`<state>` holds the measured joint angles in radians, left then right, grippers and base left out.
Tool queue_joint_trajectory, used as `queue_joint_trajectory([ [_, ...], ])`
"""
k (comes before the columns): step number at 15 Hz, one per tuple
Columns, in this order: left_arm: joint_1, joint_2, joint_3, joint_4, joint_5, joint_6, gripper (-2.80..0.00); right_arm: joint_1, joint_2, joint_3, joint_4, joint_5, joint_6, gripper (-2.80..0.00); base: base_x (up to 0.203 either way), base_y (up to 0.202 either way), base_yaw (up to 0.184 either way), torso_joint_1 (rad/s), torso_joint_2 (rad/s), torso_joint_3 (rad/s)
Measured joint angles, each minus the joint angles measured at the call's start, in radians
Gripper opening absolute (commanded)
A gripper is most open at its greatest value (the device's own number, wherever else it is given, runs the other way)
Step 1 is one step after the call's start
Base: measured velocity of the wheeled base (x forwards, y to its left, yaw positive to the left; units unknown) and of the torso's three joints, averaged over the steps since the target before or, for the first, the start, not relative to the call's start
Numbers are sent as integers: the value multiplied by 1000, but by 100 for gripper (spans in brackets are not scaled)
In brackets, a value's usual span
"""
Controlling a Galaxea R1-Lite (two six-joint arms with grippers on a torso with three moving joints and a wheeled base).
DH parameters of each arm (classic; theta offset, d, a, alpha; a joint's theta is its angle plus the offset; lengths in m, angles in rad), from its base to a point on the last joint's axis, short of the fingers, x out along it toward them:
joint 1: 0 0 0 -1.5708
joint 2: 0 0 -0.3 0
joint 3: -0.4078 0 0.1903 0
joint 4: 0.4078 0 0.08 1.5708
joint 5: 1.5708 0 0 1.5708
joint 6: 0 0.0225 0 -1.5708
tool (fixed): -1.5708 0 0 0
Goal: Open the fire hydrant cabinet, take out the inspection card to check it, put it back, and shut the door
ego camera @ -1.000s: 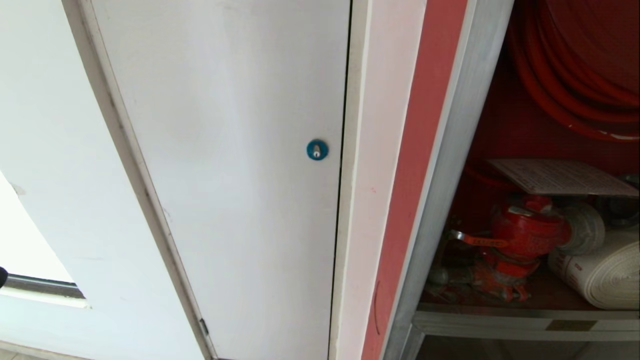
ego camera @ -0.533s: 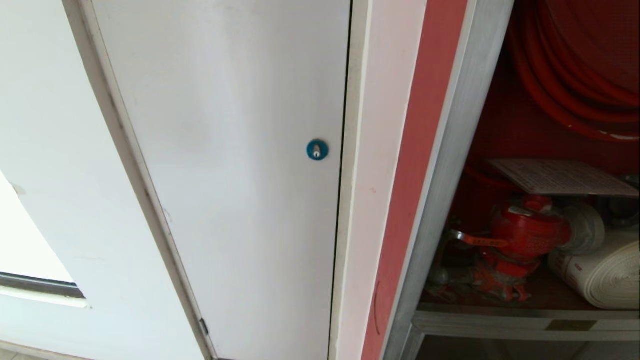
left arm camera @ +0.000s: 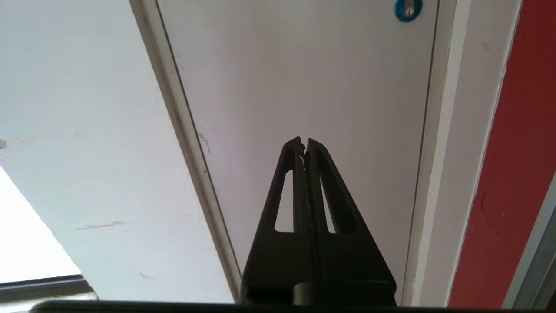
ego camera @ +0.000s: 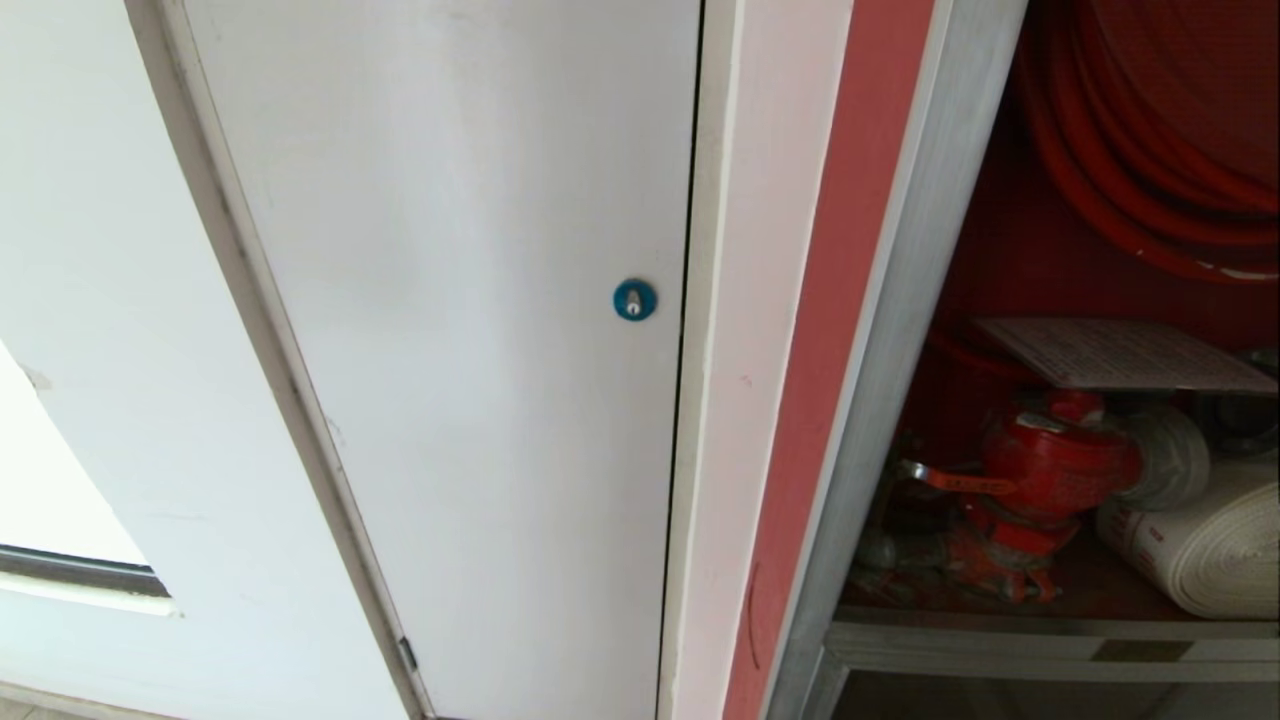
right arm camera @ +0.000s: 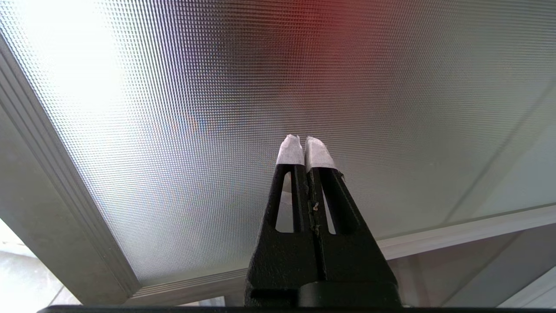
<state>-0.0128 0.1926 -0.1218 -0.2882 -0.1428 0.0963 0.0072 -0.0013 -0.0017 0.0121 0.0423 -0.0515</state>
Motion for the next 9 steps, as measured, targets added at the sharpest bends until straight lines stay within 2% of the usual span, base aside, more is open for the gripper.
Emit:
queue_joint_trajectory([
  [3,6,-28,73,6,-7,29,-280,0,0,0,0,0,0,-280,0,0,0,0,0,0],
  [5,8,-41,107,21,-52,20,-280,0,0,0,0,0,0,-280,0,0,0,0,0,0],
  [9,11,-135,119,138,-69,5,-280,0,0,0,0,0,0,-280,0,0,0,0,0,0],
])
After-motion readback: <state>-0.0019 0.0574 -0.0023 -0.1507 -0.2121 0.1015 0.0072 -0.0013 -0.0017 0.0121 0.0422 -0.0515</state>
